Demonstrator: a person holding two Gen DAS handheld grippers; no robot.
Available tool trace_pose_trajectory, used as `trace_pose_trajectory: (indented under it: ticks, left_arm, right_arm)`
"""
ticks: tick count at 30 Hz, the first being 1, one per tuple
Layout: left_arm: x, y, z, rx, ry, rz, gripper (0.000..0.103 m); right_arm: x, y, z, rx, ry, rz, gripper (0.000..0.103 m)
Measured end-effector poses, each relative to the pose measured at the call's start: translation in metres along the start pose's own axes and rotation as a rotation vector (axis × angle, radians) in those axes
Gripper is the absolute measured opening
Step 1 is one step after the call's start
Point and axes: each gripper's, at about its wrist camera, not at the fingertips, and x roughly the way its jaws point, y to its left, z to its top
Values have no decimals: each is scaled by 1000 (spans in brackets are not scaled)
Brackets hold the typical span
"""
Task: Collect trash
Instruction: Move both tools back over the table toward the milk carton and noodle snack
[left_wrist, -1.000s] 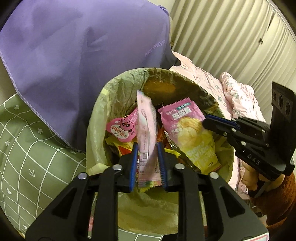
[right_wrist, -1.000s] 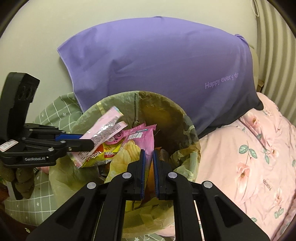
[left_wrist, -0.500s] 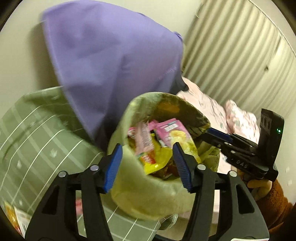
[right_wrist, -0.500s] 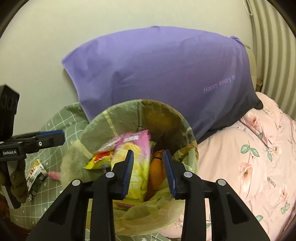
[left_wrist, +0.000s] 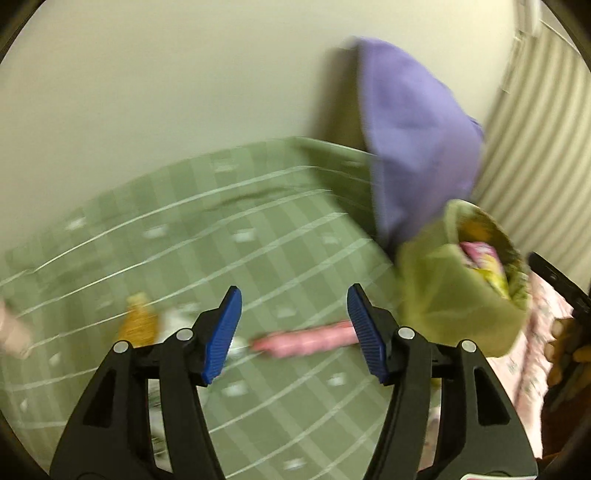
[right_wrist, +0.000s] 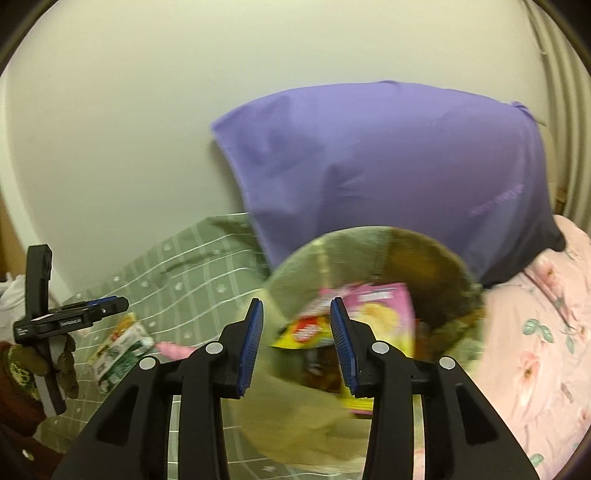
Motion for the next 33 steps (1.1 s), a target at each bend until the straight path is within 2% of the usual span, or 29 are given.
trace_pose_trajectory:
  ticks: [6,12,19,23,25,28,33]
  left_arm:
    - [-35,81,-25,-181,-38,163,57]
    - [-70,125,-53,-289,-68,269,59]
    - [-80,128,-70,-275,-61,300,61]
    - [-88,130,-82,-275,-55,328,61]
    - [-93,132,-87,-272,-49,352,61]
    - [-104,132,-93,-270,-49,393,61]
    - [-122,133,-101,-236,-48,452,61]
  right_arm:
    - [27,38,-3,-74,56,94,36]
    - [53,80,-9,-147,112,200,36]
    - [85,126,-20,-208,191,298,36]
    - [108,158,-38,-243,276,364,38]
    - [118,178,-51,-279,320,399,43]
    - [130,212,-68,-337,376,474,44]
    - [142,261,-87,-445,412,528,44]
